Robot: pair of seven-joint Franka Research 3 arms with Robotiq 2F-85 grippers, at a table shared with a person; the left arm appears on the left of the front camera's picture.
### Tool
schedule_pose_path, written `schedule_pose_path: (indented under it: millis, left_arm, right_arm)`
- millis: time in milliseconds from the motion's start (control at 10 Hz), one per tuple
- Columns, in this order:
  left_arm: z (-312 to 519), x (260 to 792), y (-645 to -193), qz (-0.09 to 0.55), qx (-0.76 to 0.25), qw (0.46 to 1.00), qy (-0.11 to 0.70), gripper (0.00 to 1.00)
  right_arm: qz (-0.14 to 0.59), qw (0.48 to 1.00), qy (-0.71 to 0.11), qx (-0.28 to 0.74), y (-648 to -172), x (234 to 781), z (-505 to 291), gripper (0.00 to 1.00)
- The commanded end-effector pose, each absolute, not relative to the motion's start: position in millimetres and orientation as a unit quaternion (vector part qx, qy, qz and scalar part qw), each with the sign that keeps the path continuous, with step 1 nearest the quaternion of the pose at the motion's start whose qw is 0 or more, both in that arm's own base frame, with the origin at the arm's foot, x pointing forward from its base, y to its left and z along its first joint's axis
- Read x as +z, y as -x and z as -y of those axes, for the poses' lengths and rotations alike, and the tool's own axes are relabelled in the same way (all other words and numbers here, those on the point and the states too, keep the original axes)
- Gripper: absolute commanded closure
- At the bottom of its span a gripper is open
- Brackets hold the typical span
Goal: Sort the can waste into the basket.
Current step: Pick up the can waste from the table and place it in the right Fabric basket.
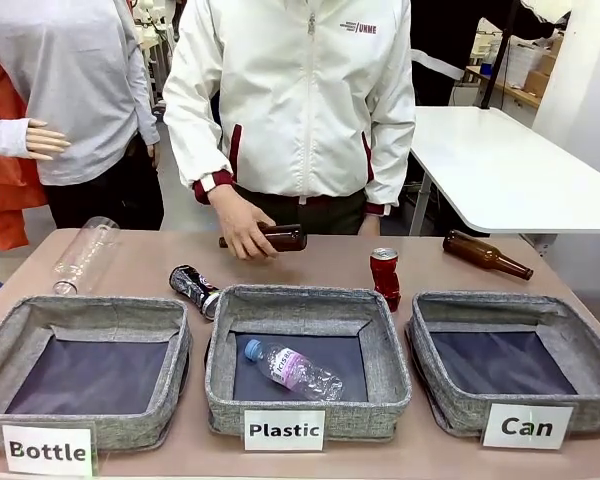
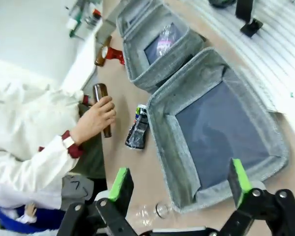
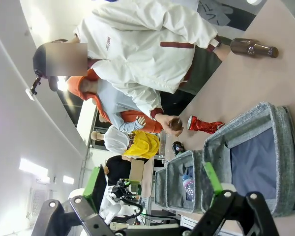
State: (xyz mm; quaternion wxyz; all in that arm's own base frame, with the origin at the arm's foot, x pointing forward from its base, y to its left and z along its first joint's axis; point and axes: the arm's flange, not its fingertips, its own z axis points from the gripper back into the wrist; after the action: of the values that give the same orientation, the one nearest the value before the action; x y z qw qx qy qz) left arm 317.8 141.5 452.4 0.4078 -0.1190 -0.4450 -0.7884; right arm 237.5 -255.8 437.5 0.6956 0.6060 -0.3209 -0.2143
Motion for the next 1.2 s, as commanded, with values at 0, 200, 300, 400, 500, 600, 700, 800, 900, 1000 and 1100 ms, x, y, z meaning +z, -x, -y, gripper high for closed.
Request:
schedule_pose_path:
  millis: [0, 200, 300, 400, 500, 600, 700, 800, 900, 1000, 1100]
  left_arm:
    - [-97.8, 457.2, -364.0, 0.411, -0.804, 0.409, 0.134, 0.00]
    - [-32.0, 485.4, -417.9, 0.349, -0.825, 0.421, 0.144, 0.00]
    - [-4.4, 493.1, -450.6, 0.302, -0.836, 0.431, 0.156, 0.00]
    - [9.6, 498.6, -472.9, 0.269, -0.840, 0.439, 0.173, 0.00]
    - [3.7, 503.2, -480.6, 0.258, -0.840, 0.436, 0.193, 0.00]
    - [-23.4, 503.4, -467.4, 0.263, -0.830, 0.450, 0.199, 0.00]
    - [-58.4, 501.9, -437.1, 0.277, -0.822, 0.457, 0.197, 0.00]
    - [-102.1, 498.4, -394.5, 0.300, -0.804, 0.481, 0.180, 0.00]
    - [-148.0, 491.2, -348.5, 0.353, -0.764, 0.512, 0.173, 0.00]
    - [-190.2, 476.8, -302.9, 0.425, -0.713, 0.530, 0.174, 0.00]
    - [-207.5, 458.3, -273.9, 0.467, -0.677, 0.540, 0.176, 0.00]
  right_arm:
    - [0.334, 0.690, -0.608, -0.207, -239.3, 438.6, 256.2, 0.00]
    - [0.334, 0.690, -0.608, -0.207, -239.3, 438.6, 256.2, 0.00]
    - [0.334, 0.690, -0.608, -0.207, -239.3, 438.6, 256.2, 0.00]
    - [0.334, 0.690, -0.608, -0.207, -239.3, 438.6, 256.2, 0.00]
    - [0.334, 0.690, -0.608, -0.207, -239.3, 438.6, 256.2, 0.00]
    - [0.334, 0.690, -0.608, -0.207, -239.3, 438.6, 256.2, 0.00]
    - [0.334, 0.690, -0.608, -0.207, -239.3, 438.6, 256.2, 0.00]
    - [0.334, 0.690, -0.608, -0.207, -239.3, 438.6, 256.2, 0.00]
    - [0.334, 0.690, -0.608, -0.207, -239.3, 438.6, 256.2, 0.00]
    - [0.334, 0.690, -0.608, -0.207, -239.3, 438.6, 256.2, 0.00]
    - [0.334, 0.690, -0.608, -0.207, -239.3, 438.6, 256.2, 0.00]
